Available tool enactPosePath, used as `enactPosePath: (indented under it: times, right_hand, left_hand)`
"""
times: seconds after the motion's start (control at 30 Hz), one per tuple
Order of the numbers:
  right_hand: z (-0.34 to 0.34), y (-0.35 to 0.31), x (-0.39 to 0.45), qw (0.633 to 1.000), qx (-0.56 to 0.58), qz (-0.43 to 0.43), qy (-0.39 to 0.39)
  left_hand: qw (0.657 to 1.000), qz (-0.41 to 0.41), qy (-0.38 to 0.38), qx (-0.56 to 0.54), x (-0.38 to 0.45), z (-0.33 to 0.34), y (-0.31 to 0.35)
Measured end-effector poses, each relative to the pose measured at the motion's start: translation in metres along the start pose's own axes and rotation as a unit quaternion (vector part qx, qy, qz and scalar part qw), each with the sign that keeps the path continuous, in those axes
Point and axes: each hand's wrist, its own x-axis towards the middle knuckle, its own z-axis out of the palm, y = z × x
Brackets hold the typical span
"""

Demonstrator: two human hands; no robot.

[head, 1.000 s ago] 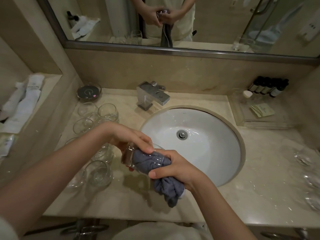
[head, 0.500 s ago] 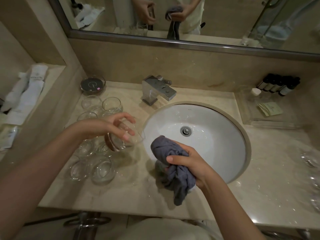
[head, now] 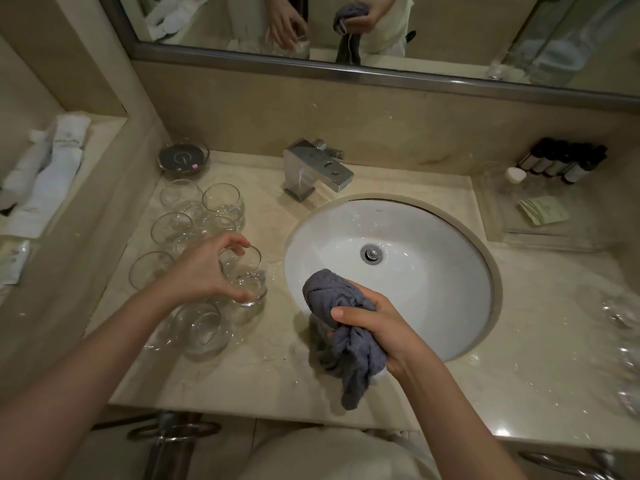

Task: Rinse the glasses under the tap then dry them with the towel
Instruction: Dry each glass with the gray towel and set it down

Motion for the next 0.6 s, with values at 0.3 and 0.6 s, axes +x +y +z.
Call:
enactPosePath:
  times: [0.3,0.6]
  right_hand:
    - [-0.002,0.004,-0.003,1.000,0.005,0.001,0.010]
    - [-0.004,0.007,-0.001,1.000,0.005,0.004,0.010]
  left_hand:
    - [0.990,0.017,0.025,0.134,0.000,0.011,0.003]
    - [0.988,-0.017,0.061,0.144,0.013,0.010,0.009]
